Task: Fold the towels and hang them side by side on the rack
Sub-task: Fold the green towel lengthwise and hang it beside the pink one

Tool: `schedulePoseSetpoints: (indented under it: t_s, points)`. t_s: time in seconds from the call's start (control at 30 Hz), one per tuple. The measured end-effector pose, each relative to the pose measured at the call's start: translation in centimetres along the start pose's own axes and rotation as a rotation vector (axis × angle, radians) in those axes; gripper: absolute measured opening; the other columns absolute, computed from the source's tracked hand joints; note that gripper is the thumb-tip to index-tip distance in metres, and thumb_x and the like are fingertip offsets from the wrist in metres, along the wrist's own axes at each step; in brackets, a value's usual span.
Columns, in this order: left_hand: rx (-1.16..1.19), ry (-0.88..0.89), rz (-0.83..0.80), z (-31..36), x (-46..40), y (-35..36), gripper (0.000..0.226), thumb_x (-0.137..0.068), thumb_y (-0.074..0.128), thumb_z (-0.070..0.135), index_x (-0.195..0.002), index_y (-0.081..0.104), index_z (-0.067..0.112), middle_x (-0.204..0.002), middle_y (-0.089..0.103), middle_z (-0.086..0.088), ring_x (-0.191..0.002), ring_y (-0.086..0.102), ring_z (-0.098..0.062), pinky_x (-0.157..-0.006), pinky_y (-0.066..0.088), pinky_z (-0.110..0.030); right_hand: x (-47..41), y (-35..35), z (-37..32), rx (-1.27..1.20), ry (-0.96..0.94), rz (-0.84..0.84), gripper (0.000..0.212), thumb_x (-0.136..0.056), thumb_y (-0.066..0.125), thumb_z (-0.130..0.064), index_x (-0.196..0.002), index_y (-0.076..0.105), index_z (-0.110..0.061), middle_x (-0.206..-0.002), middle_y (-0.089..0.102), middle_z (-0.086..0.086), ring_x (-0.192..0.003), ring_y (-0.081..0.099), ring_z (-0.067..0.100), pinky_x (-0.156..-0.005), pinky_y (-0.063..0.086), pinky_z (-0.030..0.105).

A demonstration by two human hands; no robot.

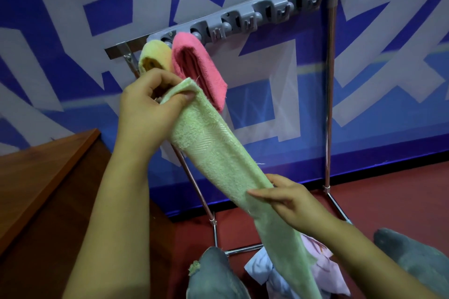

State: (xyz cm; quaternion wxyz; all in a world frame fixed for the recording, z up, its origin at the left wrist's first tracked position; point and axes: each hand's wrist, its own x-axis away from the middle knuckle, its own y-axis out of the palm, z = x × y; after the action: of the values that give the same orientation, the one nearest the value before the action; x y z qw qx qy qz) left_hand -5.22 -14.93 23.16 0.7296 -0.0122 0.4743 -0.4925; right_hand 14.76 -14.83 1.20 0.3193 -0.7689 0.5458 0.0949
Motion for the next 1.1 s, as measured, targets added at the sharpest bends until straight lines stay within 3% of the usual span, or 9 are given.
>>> schedulePoseSetpoints:
  t_s: [0.13, 0.23, 0.4, 0.53, 0.63, 0.73, 0.83, 0.93, 1.1]
  points:
    - [-0.012, -0.001, -0.004, 0.1, -0.1, 0.1, 0.014, -0.075, 0.074, 0.014, -0.082, 0.066, 0.024, -0.078, 0.062, 0.015, -0.078, 0.056, 0.000, -0.068, 0.044, -0.012, 0.0, -0.3, -1.3, -0.029, 0.125, -0.219, 0.056, -0.078, 0.045, -0.006, -0.110, 0.058, -0.050, -0.100, 0.058, -0.022, -0.095, 0.059, -0.009, -0.080, 0.039, 0.005]
    - [0.004, -0.001, 0.004, 0.3, -0.6, 0.2, 0.014, -0.075, 0.074, 0.016, -0.082, 0.066, 0.024, -0.080, 0.062, 0.014, -0.080, 0.058, -0.004, -0.070, 0.045, -0.015, 0.0, -0.4, -1.5, -0.001, 0.217, -0.362, 0.052, -0.070, 0.042, -0.012, -0.099, 0.067, -0.046, -0.094, 0.065, -0.014, -0.081, 0.060, -0.005, -0.070, 0.038, 0.006]
    - [-0.052, 0.048, 0.136, 0.1, -2.1, 1.0, 0.012, -0.074, 0.074, 0.020, -0.079, 0.064, 0.025, -0.077, 0.058, 0.018, -0.075, 0.054, 0.003, -0.069, 0.040, -0.007, -0.8, -0.7, -2.4, -0.228, 0.326, -0.383, 0.049, -0.067, 0.041, -0.010, -0.078, 0.074, -0.044, -0.083, 0.068, 0.019, -0.069, 0.054, 0.041, -0.067, 0.037, 0.032]
    - [-0.120, 0.068, 0.216, -1.3, -3.2, 3.0, 0.007, -0.078, 0.067, 0.018, -0.084, 0.064, 0.016, -0.086, 0.058, 0.008, -0.077, 0.051, -0.003, -0.067, 0.037, -0.007, -1.8, -2.0, -4.1, -0.498, 0.402, -0.366, 0.038, -0.062, 0.047, -0.010, -0.075, 0.078, -0.026, -0.064, 0.057, 0.031, -0.061, 0.044, 0.020, -0.063, 0.035, 0.027]
    - [-0.182, 0.008, 0.020, -3.4, -2.9, 5.2, 0.009, -0.080, 0.064, 0.015, -0.089, 0.063, 0.016, -0.092, 0.063, -0.001, -0.086, 0.057, -0.016, -0.074, 0.042, -0.022, -2.0, -2.6, -4.8, -0.634, 0.418, -0.333, 0.034, -0.059, 0.052, -0.008, -0.074, 0.079, -0.023, -0.045, 0.053, 0.003, -0.046, 0.041, 0.006, -0.048, 0.032, 0.014]
    - [-0.116, -0.117, -0.216, -5.1, -0.3, 6.8, 0.014, -0.080, 0.065, 0.010, -0.090, 0.063, 0.020, -0.081, 0.062, 0.003, -0.078, 0.057, -0.015, -0.076, 0.046, -0.025, -2.4, -3.3, -5.2, -0.857, 0.426, -0.201, 0.029, -0.063, 0.057, -0.006, -0.079, 0.079, -0.018, -0.073, 0.071, 0.001, -0.069, 0.063, 0.011, -0.061, 0.048, 0.017]
    - [0.152, -0.318, -0.259, -5.9, 4.4, 6.8, 0.004, -0.087, 0.063, 0.019, -0.084, 0.061, 0.020, -0.071, 0.058, 0.003, -0.064, 0.053, -0.006, -0.064, 0.045, -0.015, -2.6, -3.9, -5.0, -0.945, 0.403, -0.134, 0.030, -0.070, 0.061, -0.002, -0.092, 0.077, -0.016, -0.089, 0.075, -0.002, -0.077, 0.068, 0.006, -0.066, 0.051, 0.016]
    - [0.463, -0.498, -0.287, -5.8, 9.3, 6.5, 0.025, -0.084, 0.054, 0.039, -0.088, 0.063, 0.017, -0.059, 0.057, 0.004, -0.055, 0.052, -0.005, -0.056, 0.045, -0.015, -2.7, -3.8, -4.8, -0.985, 0.387, -0.132, 0.045, -0.061, 0.083, -0.020, -0.105, 0.072, -0.014, -0.103, 0.072, 0.001, -0.091, 0.068, 0.011, -0.074, 0.053, 0.022]
    - [0.599, -0.472, -0.427, -5.7, 13.2, 7.1, 0.059, -0.071, 0.049, 0.074, -0.116, 0.055, 0.036, -0.088, 0.071, 0.010, -0.086, 0.066, -0.006, -0.077, 0.051, -0.020, -2.7, -3.5, -4.7, -1.036, 0.388, -0.069, 0.046, -0.062, 0.079, -0.019, -0.106, 0.071, -0.011, -0.105, 0.071, 0.004, -0.093, 0.069, 0.015, -0.075, 0.054, 0.025]
